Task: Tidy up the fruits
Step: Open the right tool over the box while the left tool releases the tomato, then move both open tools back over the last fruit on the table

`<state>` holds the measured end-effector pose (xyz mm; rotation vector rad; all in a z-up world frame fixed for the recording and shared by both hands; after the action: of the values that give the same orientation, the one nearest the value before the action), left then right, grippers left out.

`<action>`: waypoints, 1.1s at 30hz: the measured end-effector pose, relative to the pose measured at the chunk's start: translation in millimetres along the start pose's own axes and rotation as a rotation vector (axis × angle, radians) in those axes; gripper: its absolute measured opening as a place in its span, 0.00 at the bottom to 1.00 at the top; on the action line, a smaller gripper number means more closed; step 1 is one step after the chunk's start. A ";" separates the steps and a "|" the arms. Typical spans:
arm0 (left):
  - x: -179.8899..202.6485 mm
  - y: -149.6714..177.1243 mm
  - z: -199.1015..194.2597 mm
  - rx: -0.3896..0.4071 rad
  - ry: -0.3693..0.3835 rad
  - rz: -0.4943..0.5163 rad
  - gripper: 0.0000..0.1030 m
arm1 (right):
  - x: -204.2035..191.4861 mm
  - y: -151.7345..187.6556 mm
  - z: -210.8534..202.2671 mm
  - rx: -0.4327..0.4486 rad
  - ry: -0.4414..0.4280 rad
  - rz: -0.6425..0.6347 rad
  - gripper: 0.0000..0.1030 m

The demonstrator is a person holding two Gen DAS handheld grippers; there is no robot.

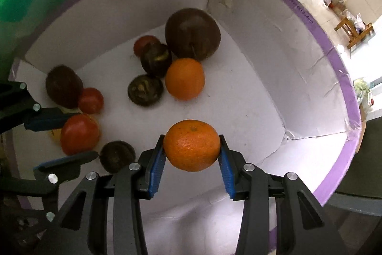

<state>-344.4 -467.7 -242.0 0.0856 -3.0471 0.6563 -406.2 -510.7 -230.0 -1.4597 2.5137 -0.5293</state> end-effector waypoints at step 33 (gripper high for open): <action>-2.9 -0.2 -66.0 0.234 -0.123 0.030 0.89 | 11.8 -20.5 -19.6 -0.047 0.108 -0.055 0.75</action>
<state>-340.8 -440.6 -182.0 0.0877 -3.0768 1.0447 -402.2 -526.1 -203.7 -1.5612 2.5911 -0.5774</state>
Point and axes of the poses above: each gripper's, at about its wrist camera, not at the fingertips, and z roughly the way its jaws point, x to its right, y to its underside, the point moved 7 cm from there along z, roughly the way its jaws point, and after that the axes turned 10 degrees about x, right-handed, at the moved point
